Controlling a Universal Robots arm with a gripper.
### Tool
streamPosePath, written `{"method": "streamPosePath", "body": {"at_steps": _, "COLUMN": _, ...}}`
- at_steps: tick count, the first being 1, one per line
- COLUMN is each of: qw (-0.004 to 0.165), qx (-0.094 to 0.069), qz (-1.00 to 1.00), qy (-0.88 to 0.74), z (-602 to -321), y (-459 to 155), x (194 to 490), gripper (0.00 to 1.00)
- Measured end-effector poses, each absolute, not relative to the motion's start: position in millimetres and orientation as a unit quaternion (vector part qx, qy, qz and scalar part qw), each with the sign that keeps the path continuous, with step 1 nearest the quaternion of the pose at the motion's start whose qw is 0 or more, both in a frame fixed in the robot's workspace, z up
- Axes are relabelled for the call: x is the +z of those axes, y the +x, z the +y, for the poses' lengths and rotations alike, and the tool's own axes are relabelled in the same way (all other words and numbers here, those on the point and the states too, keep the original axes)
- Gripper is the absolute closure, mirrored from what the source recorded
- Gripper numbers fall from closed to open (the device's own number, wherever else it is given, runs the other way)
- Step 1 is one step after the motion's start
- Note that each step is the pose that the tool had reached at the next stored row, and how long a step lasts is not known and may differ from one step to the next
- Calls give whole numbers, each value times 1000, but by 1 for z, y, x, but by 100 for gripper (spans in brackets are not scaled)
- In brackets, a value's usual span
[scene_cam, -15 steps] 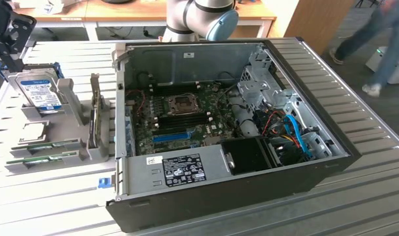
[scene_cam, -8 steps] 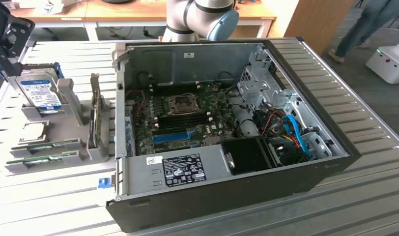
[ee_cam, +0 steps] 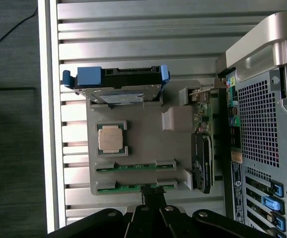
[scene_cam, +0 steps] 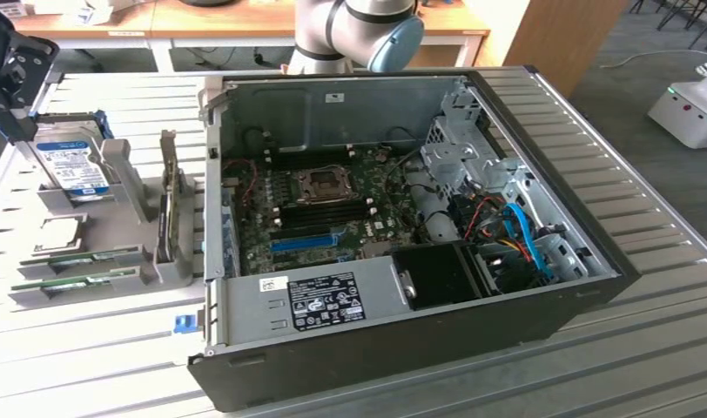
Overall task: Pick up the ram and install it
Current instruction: 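Pick up the ram and move it above insertion slot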
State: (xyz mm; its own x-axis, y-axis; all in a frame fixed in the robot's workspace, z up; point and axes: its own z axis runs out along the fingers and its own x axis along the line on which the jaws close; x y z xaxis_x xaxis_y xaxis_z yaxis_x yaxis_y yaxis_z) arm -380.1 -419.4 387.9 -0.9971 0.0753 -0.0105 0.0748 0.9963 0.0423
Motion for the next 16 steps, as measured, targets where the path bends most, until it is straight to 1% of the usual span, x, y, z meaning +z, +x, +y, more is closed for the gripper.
{"method": "streamPosePath", "body": {"at_steps": 16, "qw": 6, "qx": 21, "qz": 1000, "qy": 21, "z": -419, "y": -380, "x": 388, "gripper": 89}}
